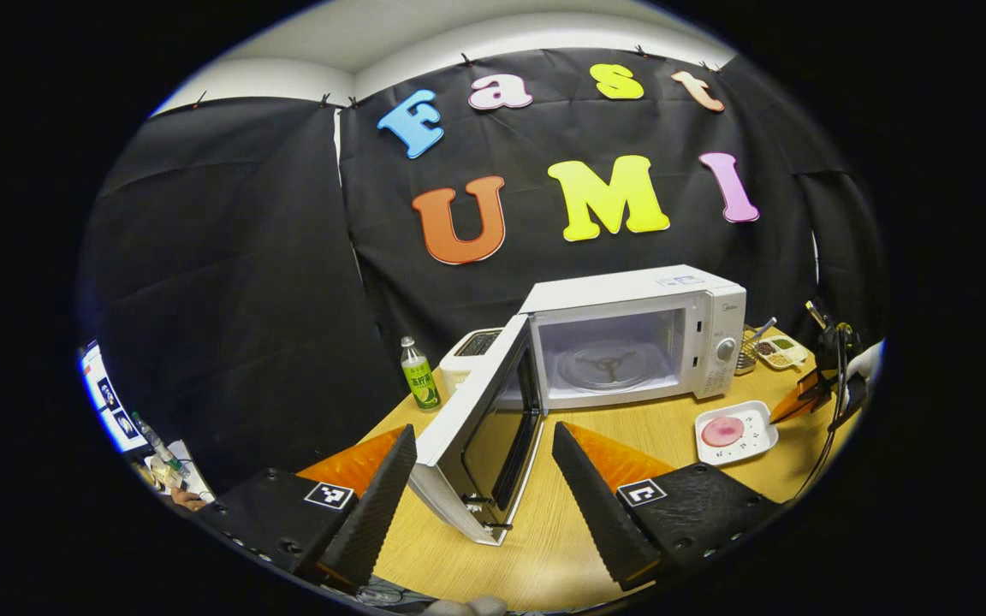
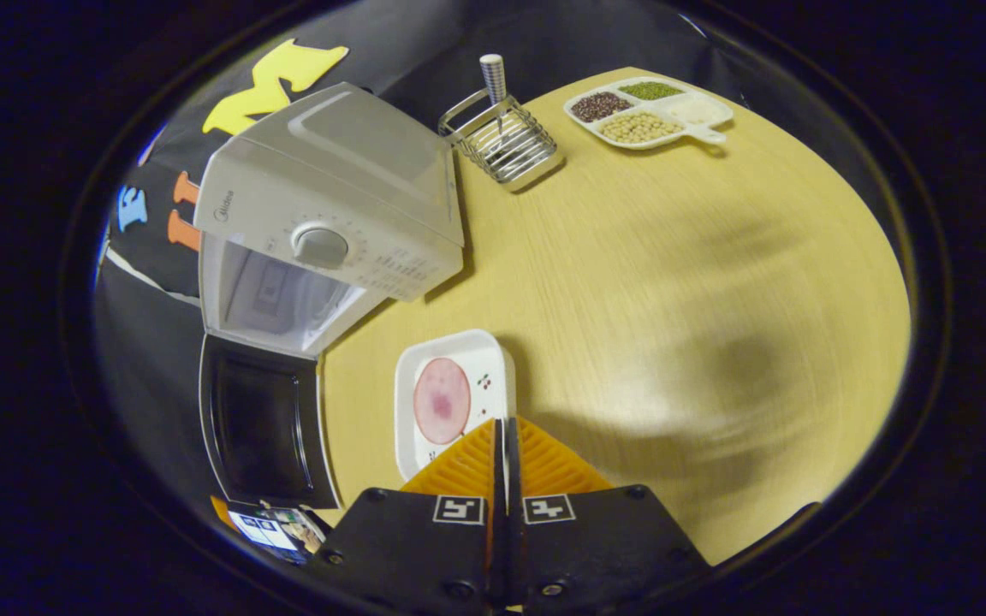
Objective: Open the microwave oven with the left hand, put the food in, and close the microwave oven.
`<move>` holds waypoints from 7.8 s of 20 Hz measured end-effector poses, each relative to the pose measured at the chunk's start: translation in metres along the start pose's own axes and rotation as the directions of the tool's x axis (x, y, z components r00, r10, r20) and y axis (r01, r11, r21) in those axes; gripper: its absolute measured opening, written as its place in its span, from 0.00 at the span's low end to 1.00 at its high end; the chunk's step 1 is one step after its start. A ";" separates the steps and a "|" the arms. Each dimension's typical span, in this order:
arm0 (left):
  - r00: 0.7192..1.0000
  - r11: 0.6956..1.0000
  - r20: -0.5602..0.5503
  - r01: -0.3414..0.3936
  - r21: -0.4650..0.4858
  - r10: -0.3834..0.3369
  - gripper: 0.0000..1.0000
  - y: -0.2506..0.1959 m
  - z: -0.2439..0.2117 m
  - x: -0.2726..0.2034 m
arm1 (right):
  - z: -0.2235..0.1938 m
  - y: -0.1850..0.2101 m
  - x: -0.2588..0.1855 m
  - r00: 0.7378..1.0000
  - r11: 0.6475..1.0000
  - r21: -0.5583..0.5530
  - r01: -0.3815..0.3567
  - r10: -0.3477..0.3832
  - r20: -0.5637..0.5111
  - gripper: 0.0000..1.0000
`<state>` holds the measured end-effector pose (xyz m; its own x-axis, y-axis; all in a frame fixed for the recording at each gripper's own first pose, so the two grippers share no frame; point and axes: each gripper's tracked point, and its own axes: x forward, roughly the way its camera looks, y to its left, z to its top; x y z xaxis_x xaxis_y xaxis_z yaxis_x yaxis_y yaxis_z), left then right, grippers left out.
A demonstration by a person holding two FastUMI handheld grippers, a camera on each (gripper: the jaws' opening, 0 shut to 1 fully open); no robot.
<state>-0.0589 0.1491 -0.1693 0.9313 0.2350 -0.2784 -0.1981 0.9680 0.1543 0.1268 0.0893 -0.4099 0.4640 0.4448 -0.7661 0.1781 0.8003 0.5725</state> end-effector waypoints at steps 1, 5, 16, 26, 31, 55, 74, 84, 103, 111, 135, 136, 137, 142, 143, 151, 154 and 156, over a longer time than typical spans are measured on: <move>1.000 1.000 0.001 0.009 0.006 -0.009 0.96 -0.002 0.001 0.001 | -0.001 0.001 0.002 1.000 1.000 0.002 0.000 0.000 -0.008 0.04; 0.999 0.999 0.011 0.035 0.012 -0.035 0.96 -0.008 0.004 0.001 | 0.000 0.000 0.004 0.999 0.998 -0.052 0.047 -0.048 -0.024 0.04; 0.999 0.999 0.029 0.039 0.000 -0.039 0.96 -0.004 0.004 0.005 | -0.010 0.000 0.001 0.995 0.996 -0.061 0.059 -0.063 -0.075 0.18; 0.999 0.999 0.025 0.036 0.004 -0.036 0.96 0.005 0.002 0.006 | -0.023 0.000 0.017 0.985 0.994 -0.019 0.109 -0.111 -0.133 0.18; 0.999 0.999 0.014 0.031 -0.011 -0.031 0.96 0.008 -0.003 0.009 | -0.027 0.002 0.022 0.983 0.996 0.011 0.093 -0.090 -0.159 0.12; 1.000 0.999 -0.022 0.017 0.034 -0.017 0.96 0.018 -0.003 -0.016 | -0.016 0.214 0.059 0.862 0.845 0.337 -0.414 0.245 0.444 0.04; 0.993 0.999 -0.108 -0.039 0.017 0.040 0.96 0.063 -0.048 -0.003 | 0.069 0.287 0.153 0.721 0.744 0.417 -0.522 0.124 0.682 0.02; 0.999 1.000 -0.032 -0.014 0.020 0.015 0.96 0.101 -0.045 -0.001 | 0.036 0.298 0.008 0.628 0.930 -0.347 -0.120 0.342 0.699 1.00; 1.000 0.991 0.025 0.003 -0.136 0.001 0.00 0.119 -0.084 0.074 | -0.006 0.240 -0.256 0.709 0.769 -0.581 0.267 0.252 0.658 0.92; 0.985 0.982 0.042 0.170 -0.087 -0.167 0.00 0.013 -0.070 0.061 | 0.009 0.191 -0.297 0.701 0.809 -0.511 0.290 0.184 0.689 1.00; 0.813 0.829 0.201 0.559 -0.005 -0.547 0.00 -0.312 0.039 0.172 | 0.078 0.088 -0.322 0.687 0.873 -0.348 0.341 0.022 0.727 0.92; 0.818 0.834 0.203 0.551 -0.012 -0.538 0.00 -0.308 0.040 0.173 | 0.077 0.089 -0.321 0.692 0.875 -0.351 0.334 0.025 0.721 0.92; 0.817 0.832 0.207 0.554 -0.021 -0.538 0.00 -0.308 0.040 0.173 | 0.077 0.090 -0.320 0.694 0.875 -0.353 0.331 0.028 0.720 1.00; 0.817 0.836 0.212 0.548 0.004 -0.537 0.00 -0.314 0.042 0.175 | 0.076 0.094 -0.318 0.697 0.867 -0.367 0.337 0.032 0.716 1.00; 0.820 0.840 0.215 0.543 0.003 -0.531 0.00 -0.315 0.042 0.177 | 0.076 0.095 -0.318 0.698 0.866 -0.368 0.338 0.032 0.715 1.00; 0.854 0.867 0.182 0.499 -0.017 -0.488 0.00 -0.311 0.039 0.182 | 0.076 0.100 -0.312 0.707 0.869 -0.370 0.328 0.034 0.706 1.00; 0.865 0.875 0.150 0.484 0.006 -0.479 0.01 -0.303 0.036 0.170 | 0.073 0.108 -0.311 0.707 0.867 -0.382 0.320 0.050 0.706 1.00; 0.873 0.879 0.114 0.476 0.013 -0.475 0.38 -0.297 0.031 0.157 | 0.071 0.115 -0.313 0.703 0.859 -0.396 0.324 0.062 0.709 1.00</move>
<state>0.1555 -0.1047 -0.2295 0.9417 -0.2643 -0.2080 0.2733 0.9618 0.0151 0.0639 0.0135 -0.0834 0.9521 0.0770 -0.2960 -0.0406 0.9910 0.1273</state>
